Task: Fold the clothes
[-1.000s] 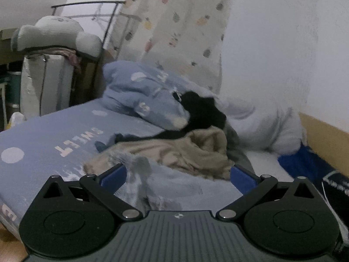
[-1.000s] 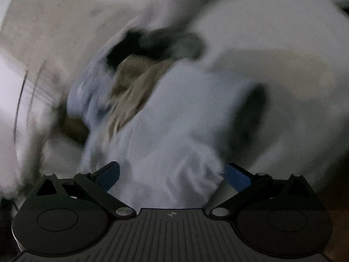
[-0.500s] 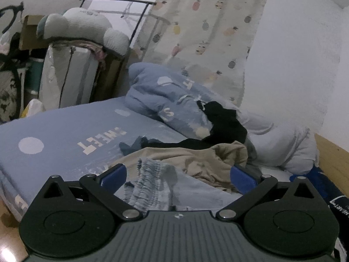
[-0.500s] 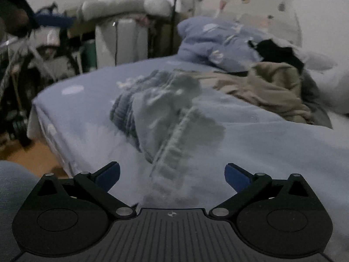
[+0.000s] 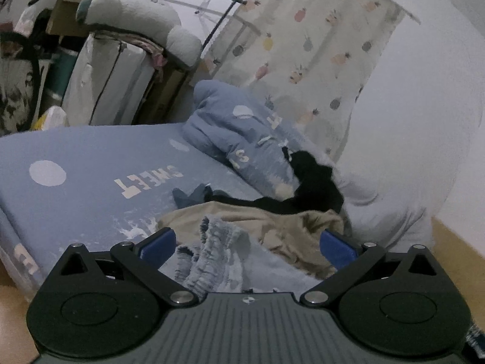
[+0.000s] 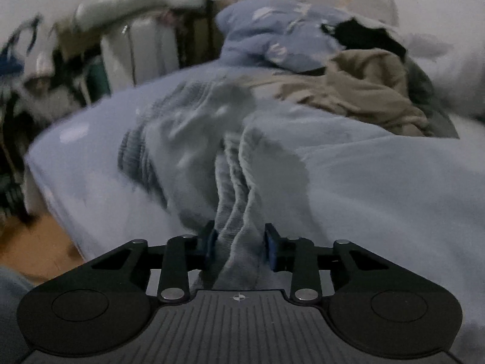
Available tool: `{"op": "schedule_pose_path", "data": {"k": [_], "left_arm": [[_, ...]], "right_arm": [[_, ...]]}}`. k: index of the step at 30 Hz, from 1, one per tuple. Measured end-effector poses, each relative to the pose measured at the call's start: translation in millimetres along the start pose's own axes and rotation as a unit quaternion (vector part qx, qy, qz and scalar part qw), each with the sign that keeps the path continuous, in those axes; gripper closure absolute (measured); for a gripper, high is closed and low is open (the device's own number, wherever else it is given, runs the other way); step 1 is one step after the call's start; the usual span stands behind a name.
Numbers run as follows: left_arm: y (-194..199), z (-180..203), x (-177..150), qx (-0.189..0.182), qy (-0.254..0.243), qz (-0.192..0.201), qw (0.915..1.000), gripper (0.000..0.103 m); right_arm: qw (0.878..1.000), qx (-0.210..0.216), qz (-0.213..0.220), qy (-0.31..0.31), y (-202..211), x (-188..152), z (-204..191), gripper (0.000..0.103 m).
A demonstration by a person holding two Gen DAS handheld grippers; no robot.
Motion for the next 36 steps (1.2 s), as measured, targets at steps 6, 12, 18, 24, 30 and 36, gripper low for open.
{"op": "schedule_pose_path", "data": {"k": [6,12,18,24,30,36], "left_arm": [[3.0,9.7,7.4,-0.026,0.008,0.007,0.9996,0.0],[2.9,28.4,-2.3,-0.039,-0.022,0.005,0.999,0.0],[3.3,44.2,-17.1,-0.035,-0.05,0.005,0.9982,0.0],[6.7,68.7,-23.2,-0.052,-0.055,-0.001,0.9972,0.0],[10.3,90.6,-29.6,-0.055,-0.071,0.001,0.9959,0.0],[4.5,101.6,-23.5,-0.04,-0.084,0.02,0.9954,0.0]], "right_arm": [[0.995,-0.021,0.056,-0.076,48.3,22.8,68.4,0.085],[0.976,-0.074,0.131,-0.156,120.3,34.0,165.4,0.088],[0.948,-0.171,0.167,-0.212,186.7,6.7,271.0,0.089],[0.904,-0.287,0.134,-0.289,227.2,-68.3,370.9,0.102],[0.864,-0.353,0.074,-0.351,233.7,-142.9,409.5,0.097],[0.886,-0.324,0.054,-0.328,205.7,-149.6,401.4,0.091]]}}
Point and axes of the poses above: each gripper's, at about its wrist camera, not at the fingertips, and y roughly against the way its jaws point, z to its right, x to its top, the point moved 4 cm from there along -y, roughly the way its jaws point, and after that the axes turned 12 degrees about y, right-handed, at the moved point
